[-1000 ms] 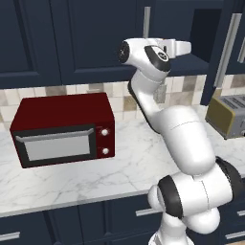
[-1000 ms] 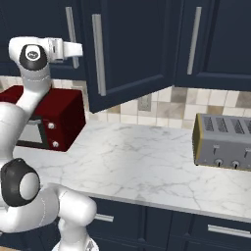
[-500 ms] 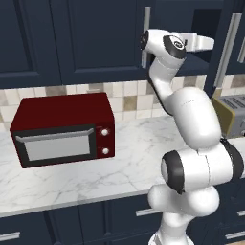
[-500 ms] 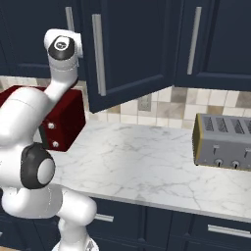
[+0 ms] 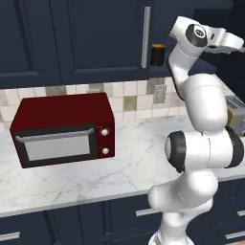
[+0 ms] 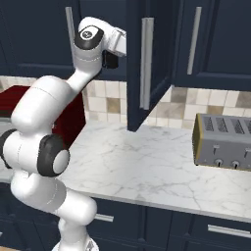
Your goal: Open the cabinet directly in front. Then move the beer and the mug to the dining counter with the jar on it.
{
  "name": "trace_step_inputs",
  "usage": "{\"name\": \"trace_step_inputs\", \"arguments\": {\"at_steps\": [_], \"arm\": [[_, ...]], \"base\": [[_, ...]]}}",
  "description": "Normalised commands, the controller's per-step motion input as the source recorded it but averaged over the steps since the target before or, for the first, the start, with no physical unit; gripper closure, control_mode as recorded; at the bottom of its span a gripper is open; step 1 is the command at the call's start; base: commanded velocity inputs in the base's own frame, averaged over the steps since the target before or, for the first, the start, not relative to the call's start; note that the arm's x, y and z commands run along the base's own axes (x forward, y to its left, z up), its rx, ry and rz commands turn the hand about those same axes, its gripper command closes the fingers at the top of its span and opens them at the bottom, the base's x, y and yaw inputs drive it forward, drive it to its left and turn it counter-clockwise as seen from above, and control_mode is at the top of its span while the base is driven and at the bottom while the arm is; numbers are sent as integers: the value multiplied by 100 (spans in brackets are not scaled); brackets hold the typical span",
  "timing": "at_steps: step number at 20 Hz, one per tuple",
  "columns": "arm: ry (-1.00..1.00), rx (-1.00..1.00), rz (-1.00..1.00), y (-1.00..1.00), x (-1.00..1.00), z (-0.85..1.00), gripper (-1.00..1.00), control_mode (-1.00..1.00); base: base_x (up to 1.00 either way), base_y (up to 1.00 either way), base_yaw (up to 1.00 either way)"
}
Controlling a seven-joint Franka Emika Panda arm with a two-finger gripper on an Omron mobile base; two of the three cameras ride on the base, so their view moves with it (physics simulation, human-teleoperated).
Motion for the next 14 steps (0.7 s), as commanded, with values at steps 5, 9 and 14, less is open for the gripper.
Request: {"name": "trace_step_inputs", "arguments": {"at_steps": [5, 9, 14], "arm": [[0, 16, -20, -80, -32, 0, -100, -100], [-11, -8, 10, 34, -32, -3, -100, -100], [-17, -13, 46, 100, -48, -5, -100, -100]], "base": [[0, 0, 0], [0, 0, 0], [0, 0, 0]]}}
